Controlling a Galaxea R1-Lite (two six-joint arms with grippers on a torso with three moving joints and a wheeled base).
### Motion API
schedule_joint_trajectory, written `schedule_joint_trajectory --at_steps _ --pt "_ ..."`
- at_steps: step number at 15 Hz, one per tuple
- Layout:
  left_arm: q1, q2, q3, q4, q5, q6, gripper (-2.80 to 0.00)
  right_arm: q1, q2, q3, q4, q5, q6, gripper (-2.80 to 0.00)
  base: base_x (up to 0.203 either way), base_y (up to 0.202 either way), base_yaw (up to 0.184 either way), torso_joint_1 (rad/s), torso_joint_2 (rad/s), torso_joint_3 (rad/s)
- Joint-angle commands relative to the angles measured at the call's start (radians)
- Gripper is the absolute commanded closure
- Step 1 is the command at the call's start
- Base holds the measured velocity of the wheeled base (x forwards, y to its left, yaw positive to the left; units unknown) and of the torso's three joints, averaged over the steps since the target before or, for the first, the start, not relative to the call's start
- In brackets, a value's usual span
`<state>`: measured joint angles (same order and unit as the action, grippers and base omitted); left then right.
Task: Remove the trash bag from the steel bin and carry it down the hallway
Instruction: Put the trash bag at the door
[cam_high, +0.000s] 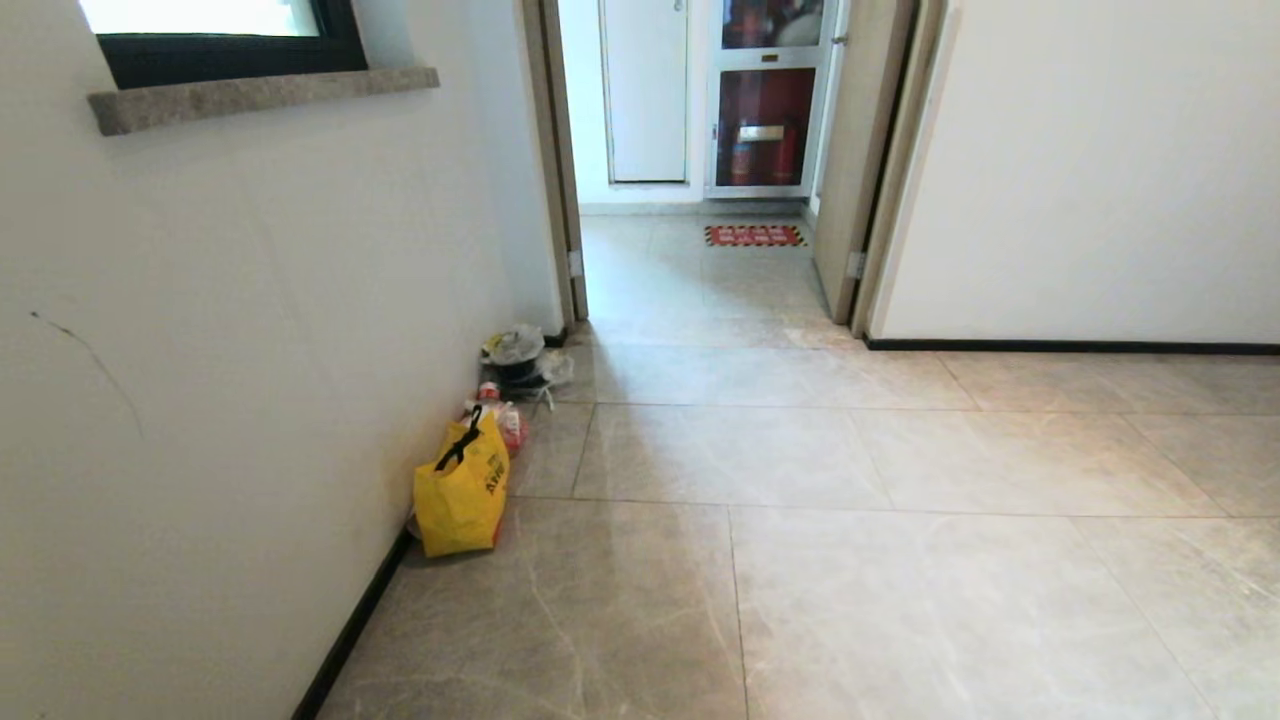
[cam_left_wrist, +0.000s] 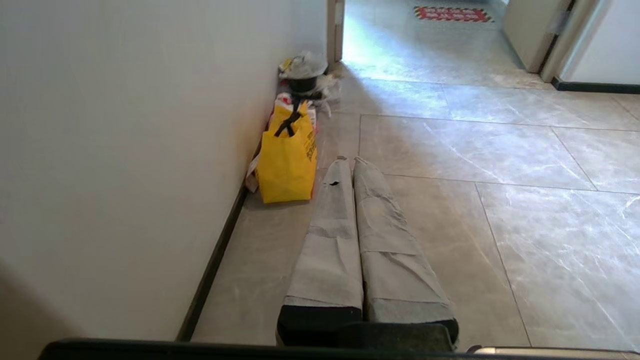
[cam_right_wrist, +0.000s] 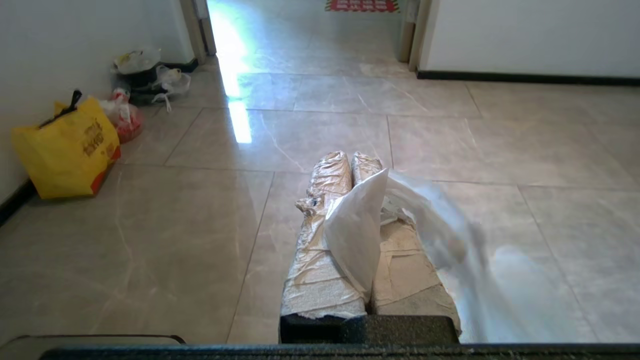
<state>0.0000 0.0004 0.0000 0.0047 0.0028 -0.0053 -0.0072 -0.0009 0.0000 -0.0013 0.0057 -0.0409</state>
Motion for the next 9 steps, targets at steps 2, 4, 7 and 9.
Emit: schedule_joint_trajectory --at_steps 2,4,7,9 --pt "0.000 0.000 0.000 0.000 0.000 -0.001 0.00 0.000 0.001 0.000 0.000 0.000 -0.001 0.00 0.189 0.000 0.001 0.003 0.00 0.005" --pt "0.000 0.000 0.000 0.000 0.000 -0.001 0.00 0.000 0.001 0.000 0.000 0.000 -0.001 0.00 0.190 0.000 0.001 0.000 0.00 0.005" --pt "0.000 0.000 0.000 0.000 0.000 -0.001 0.00 0.000 0.001 0.000 0.000 0.000 -0.001 0.00 0.193 0.000 0.000 0.003 0.01 0.000" --pt "0.000 0.000 0.000 0.000 0.000 -0.001 0.00 0.000 0.001 0.000 0.000 0.000 0.000 0.00 0.185 0.000 -0.001 0.003 0.00 0.002"
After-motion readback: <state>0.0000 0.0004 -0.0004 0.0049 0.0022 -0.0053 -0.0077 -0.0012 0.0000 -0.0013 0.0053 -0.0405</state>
